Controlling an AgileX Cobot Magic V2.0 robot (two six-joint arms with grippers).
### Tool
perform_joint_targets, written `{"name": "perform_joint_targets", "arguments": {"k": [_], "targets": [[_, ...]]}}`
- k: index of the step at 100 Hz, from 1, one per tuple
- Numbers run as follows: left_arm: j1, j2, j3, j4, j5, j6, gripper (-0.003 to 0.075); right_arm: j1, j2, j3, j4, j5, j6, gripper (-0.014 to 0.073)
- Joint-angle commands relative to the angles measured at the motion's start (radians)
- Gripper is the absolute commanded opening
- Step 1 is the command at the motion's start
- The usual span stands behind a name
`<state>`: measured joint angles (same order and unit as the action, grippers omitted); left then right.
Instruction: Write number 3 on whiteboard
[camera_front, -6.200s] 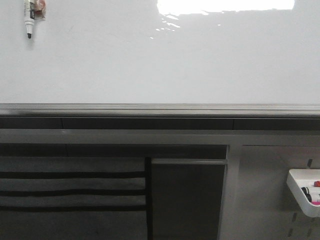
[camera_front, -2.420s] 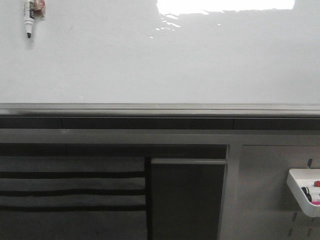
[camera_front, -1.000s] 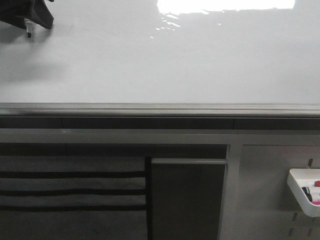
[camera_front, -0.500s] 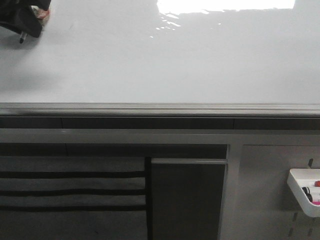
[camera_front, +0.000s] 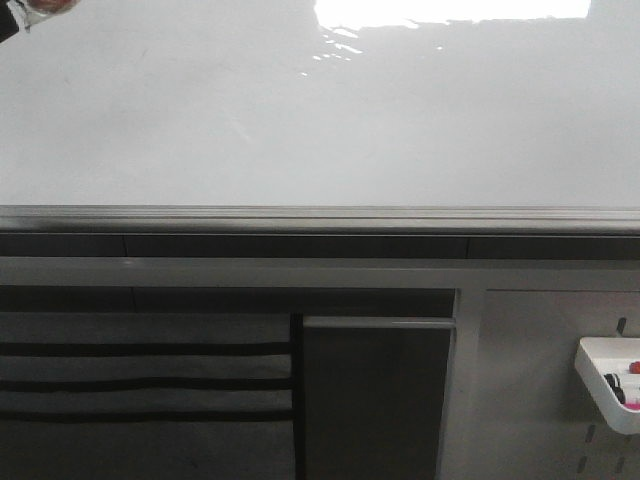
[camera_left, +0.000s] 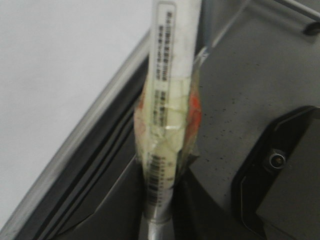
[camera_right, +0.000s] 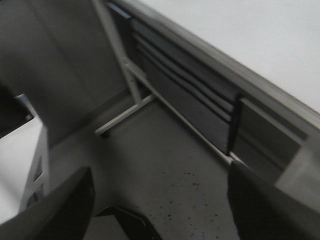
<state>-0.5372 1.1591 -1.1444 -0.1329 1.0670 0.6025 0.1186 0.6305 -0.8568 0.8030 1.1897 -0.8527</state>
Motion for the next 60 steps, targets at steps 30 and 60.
{"name": "perform_joint_targets", "arguments": {"k": [30, 60], "targets": [[-0.346, 0.014, -0.032, -0.035, 0.016, 0.083, -0.0018, 0.327, 0.286, -0.136, -0.096, -0.128, -0.118, 0.0497], [-0.418, 0.030, -0.032, -0.033, -0.021, 0.083, -0.0018, 0.554, 0.454, -0.213, -0.130, -0.284, -0.126, 0.0497]]}}
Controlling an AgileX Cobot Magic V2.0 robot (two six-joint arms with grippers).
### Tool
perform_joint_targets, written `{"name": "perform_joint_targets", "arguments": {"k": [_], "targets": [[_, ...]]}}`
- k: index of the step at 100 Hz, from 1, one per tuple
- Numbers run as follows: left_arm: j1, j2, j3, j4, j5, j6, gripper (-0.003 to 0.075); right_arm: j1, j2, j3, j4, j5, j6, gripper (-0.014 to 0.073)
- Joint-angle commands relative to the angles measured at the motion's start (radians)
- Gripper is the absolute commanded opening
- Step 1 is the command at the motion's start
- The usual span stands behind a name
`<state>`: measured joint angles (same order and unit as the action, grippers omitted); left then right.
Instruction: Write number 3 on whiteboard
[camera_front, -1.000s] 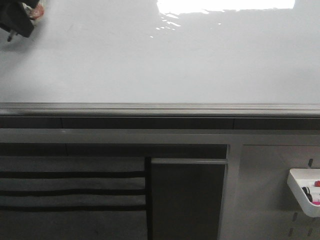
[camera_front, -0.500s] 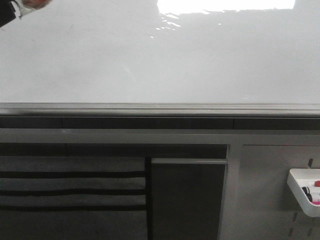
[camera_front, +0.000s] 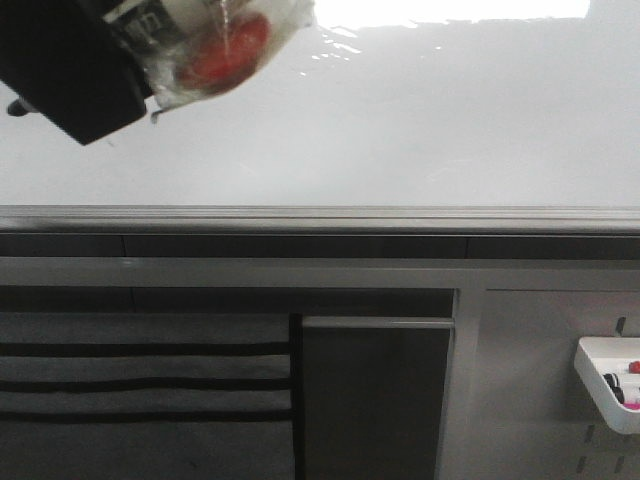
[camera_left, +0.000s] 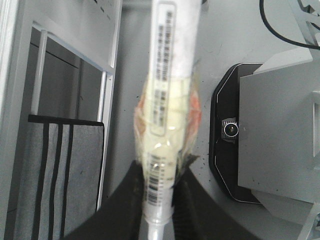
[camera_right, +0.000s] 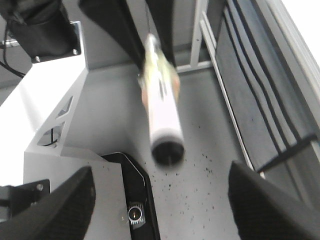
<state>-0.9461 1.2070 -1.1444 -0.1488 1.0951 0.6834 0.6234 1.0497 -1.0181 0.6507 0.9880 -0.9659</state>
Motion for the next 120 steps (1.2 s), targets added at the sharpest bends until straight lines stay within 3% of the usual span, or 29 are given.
{"name": "perform_joint_targets", "arguments": {"k": [1, 19, 45, 89, 111, 120], "targets": [[-0.009, -0.018, -0.032, -0.017, -0.049, 0.002, -0.0018, 0.053, 0.035, -0.054, 0.023, -0.081, -0.012, 0.0497], [-0.009, -0.018, -0.032, -0.017, -0.049, 0.002, -0.0018, 0.089, 0.122, -0.112, 0.025, -0.088, -0.009, 0.0484], [-0.009, -0.018, -0.032, -0.017, -0.060, 0.002, -0.0018, 0.089, 0.146, -0.141, 0.026, -0.082, -0.009, 0.0321], [-0.009, -0.018, -0.032, -0.017, -0.079, 0.002, -0.0018, 0.089, 0.146, -0.141, 0.026, -0.059, -0.009, 0.0163], [-0.009, -0.018, -0.032, -0.017, -0.079, 0.002, -0.0018, 0.089, 0.146, -0.141, 0.026, -0.057, -0.009, 0.0003], [-0.009, -0.018, -0.032, -0.017, -0.081, 0.002, 0.0017, 0.089, 0.146, -0.141, 0.026, -0.055, -0.009, -0.0011]]}}
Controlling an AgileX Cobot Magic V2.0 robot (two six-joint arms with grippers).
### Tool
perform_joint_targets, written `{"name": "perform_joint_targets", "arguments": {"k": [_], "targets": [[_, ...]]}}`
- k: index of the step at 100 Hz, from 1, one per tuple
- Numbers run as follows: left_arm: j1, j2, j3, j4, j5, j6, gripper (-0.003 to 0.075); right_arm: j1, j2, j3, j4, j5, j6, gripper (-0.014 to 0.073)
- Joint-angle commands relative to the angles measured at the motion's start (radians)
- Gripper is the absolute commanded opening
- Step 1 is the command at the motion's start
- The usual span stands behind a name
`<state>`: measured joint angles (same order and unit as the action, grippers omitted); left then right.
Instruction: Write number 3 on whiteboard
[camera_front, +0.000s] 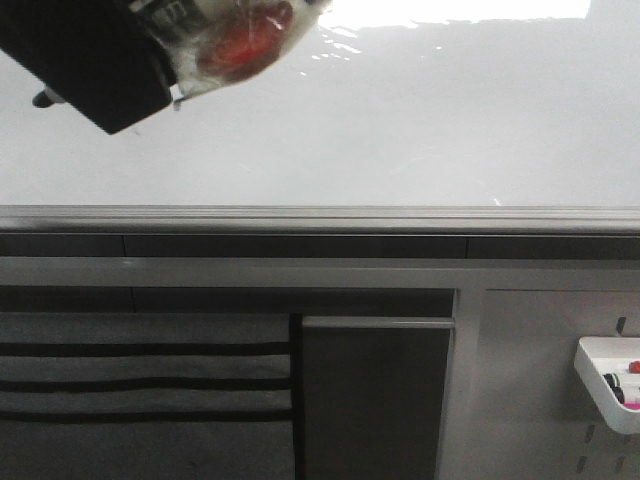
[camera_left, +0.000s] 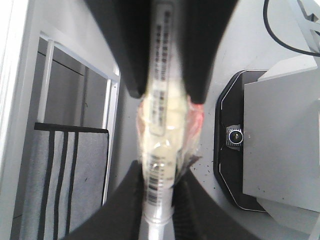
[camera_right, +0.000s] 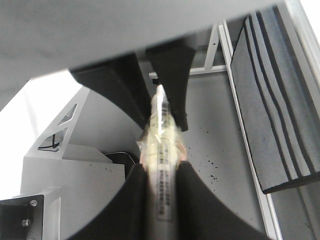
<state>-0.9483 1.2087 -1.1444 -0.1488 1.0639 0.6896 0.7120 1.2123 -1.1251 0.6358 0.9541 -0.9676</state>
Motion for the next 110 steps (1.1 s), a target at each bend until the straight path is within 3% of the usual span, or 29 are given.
{"name": "perform_joint_targets", "arguments": {"k": [1, 22, 29, 41, 57, 68, 77, 93, 110], "targets": [[-0.007, -0.020, -0.032, -0.017, -0.050, -0.004, 0.0031, 0.001, -0.016, -0.034, 0.041, -0.021, -0.007, -0.0011], [-0.007, -0.022, -0.032, 0.010, -0.054, -0.008, 0.0349, -0.001, -0.016, -0.034, 0.038, -0.021, -0.007, -0.0011], [-0.003, -0.027, -0.035, 0.050, -0.054, -0.029, 0.0403, -0.001, -0.020, -0.036, 0.016, -0.020, -0.007, -0.0011], [0.031, -0.061, -0.060, 0.089, -0.064, -0.111, 0.0405, -0.001, -0.040, -0.036, -0.035, -0.048, 0.046, -0.0011], [0.122, -0.170, -0.056, 0.091, -0.103, -0.230, 0.0396, -0.024, -0.099, -0.036, -0.193, -0.064, 0.232, -0.0011], [0.198, -0.272, -0.004, 0.091, -0.109, -0.310, 0.0386, -0.101, -0.150, -0.036, -0.301, -0.052, 0.431, -0.0011], [0.269, -0.362, 0.083, 0.091, -0.150, -0.360, 0.0384, -0.197, -0.205, -0.012, -0.309, -0.055, 0.517, -0.0011], [0.365, -0.492, 0.240, 0.088, -0.246, -0.376, 0.0351, -0.341, -0.287, 0.086, -0.306, -0.102, 0.581, -0.0011], [0.384, -0.533, 0.310, 0.065, -0.238, -0.376, 0.0317, -0.360, -0.302, 0.139, -0.306, -0.096, 0.581, -0.0011]]}}
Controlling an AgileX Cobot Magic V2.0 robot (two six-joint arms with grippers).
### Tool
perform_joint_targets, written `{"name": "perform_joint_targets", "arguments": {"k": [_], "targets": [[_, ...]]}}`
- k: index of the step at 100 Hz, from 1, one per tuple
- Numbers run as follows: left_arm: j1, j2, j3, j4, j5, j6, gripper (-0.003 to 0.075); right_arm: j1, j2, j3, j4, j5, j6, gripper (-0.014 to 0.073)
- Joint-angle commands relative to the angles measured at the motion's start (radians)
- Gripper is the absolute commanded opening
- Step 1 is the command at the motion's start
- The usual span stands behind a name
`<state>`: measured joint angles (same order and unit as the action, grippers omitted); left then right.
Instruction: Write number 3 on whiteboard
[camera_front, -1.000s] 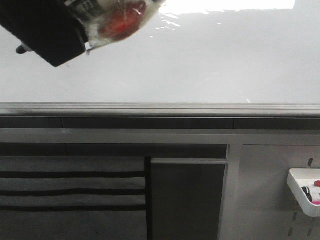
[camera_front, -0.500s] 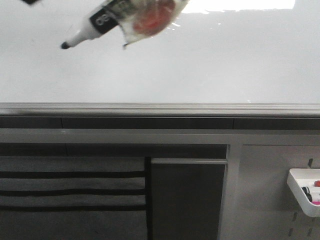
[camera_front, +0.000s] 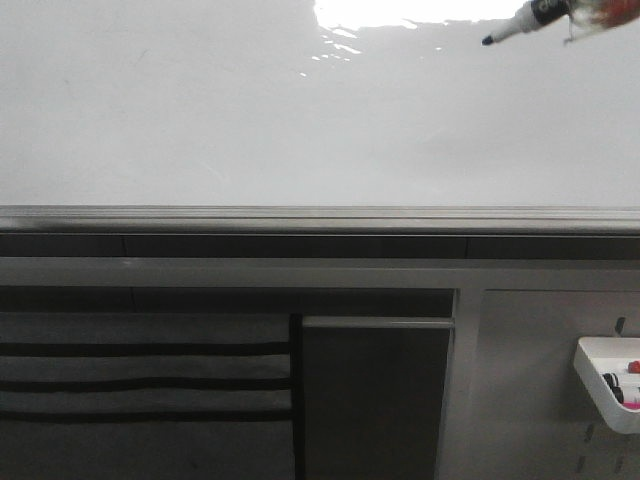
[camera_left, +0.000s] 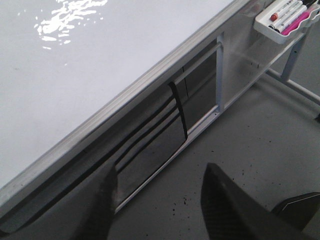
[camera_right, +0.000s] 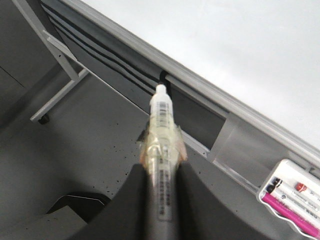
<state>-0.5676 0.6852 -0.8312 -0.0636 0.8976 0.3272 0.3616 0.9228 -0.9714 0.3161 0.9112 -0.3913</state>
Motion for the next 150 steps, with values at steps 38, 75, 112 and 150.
{"name": "perform_joint_targets", "arguments": {"k": [38, 75, 112, 150], "targets": [[0.003, 0.001, 0.014, -0.020, -0.072, -0.014, 0.0226, -0.009, 0.052, -0.069, 0.117, -0.137, 0.004, -0.0011], [0.003, 0.001, 0.014, -0.020, -0.072, -0.014, 0.0130, 0.016, 0.342, -0.403, 0.019, -0.015, 0.092, -0.0011], [0.003, 0.001, 0.014, -0.020, -0.072, -0.014, 0.0040, 0.080, 0.556, -0.556, -0.080, -0.100, 0.091, -0.0011], [0.003, 0.001, 0.014, -0.020, -0.072, -0.014, -0.0018, -0.018, 0.619, -0.591, -0.248, 0.030, 0.198, -0.0011]]}}
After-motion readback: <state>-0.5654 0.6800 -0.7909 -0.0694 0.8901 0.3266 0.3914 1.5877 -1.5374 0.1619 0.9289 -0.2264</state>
